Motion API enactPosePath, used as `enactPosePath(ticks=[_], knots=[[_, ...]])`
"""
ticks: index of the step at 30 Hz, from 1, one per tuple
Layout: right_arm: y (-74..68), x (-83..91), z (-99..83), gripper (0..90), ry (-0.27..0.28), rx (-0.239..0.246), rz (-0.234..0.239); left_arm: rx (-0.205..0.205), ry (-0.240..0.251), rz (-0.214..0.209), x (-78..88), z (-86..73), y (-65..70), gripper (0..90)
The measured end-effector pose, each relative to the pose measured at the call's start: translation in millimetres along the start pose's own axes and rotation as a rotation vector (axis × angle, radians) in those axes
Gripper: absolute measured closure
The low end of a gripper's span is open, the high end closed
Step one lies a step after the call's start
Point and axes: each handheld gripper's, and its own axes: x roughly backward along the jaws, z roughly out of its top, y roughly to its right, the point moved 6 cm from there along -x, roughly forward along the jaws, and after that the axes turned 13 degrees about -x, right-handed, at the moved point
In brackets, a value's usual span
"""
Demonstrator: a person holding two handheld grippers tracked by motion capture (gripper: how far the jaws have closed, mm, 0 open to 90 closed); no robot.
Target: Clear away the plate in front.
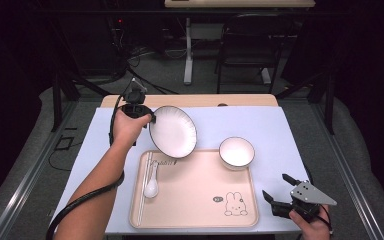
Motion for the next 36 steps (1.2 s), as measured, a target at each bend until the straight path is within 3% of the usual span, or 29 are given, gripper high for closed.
enactPosePath(ticks=[11,28,36], knots=[[0.5,0.3,-0.5,14.4,0.000,-0.002,-0.001,-0.077,-0.021,-0.057,8.3,-20.5,18.6,82.1],[-0.1,-0.2,-0.4,14.4,-0.002,0.000,-0.007,-0.213,-0.049,-0.134,20.5,-44.9,58.7,82.1],[-0.6,-0.5,-0.4,14.5,-0.005,0.008,-0.008,-0.253,-0.062,-0.172,16.3,-58.6,76.8,82.1]])
